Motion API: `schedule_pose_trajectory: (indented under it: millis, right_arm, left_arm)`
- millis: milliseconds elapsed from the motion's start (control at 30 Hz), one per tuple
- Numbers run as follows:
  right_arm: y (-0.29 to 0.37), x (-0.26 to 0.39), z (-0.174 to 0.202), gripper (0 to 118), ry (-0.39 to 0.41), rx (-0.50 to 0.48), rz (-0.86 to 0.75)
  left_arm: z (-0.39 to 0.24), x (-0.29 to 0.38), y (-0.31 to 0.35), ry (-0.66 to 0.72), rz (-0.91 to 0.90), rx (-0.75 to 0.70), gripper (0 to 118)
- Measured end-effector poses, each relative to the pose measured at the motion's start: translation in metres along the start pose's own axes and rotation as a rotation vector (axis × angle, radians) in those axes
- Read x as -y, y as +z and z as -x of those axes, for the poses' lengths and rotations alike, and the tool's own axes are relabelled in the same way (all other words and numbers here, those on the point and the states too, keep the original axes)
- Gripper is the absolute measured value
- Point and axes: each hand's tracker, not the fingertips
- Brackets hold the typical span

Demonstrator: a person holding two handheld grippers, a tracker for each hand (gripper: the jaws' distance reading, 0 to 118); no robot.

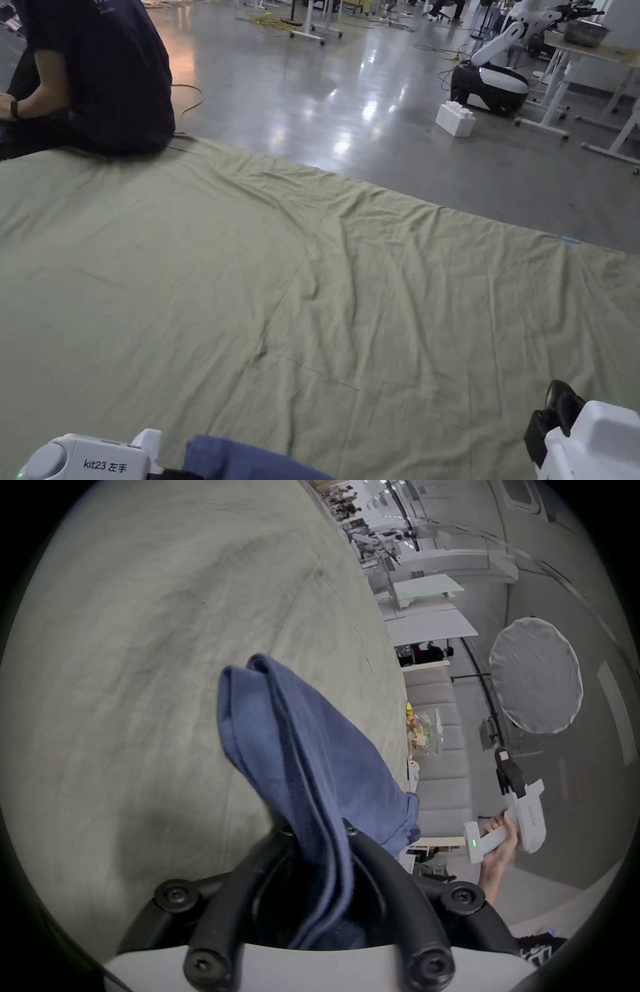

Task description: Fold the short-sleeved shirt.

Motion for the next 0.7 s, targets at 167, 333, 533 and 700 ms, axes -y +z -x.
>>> schedule_pose_trajectory:
  millis: [167,333,533,700]
  right_arm:
    - [0.000,0.000,-0.007,0,-0.003,0.002,0.002]
    - [0.003,0.000,-0.014,0,-0.011,0.013,-0.009]
    - [0.000,-0.001,-0.023,0,-0.020,0.019,-0.013]
    - [-0.001,-0.001,-0.025,0,-0.025,0.012,-0.018]
  left_arm:
    - [-0.017,0.005,0.002,-0.047,-0.027,-0.102,11]
    - [-0.042,-0.008,0.013,-0.073,-0.044,-0.182,10]
    - [-0.050,-0.018,0.041,-0.120,-0.087,-0.225,10]
    - [-0.056,-0.027,0.091,-0.153,-0.160,-0.323,10]
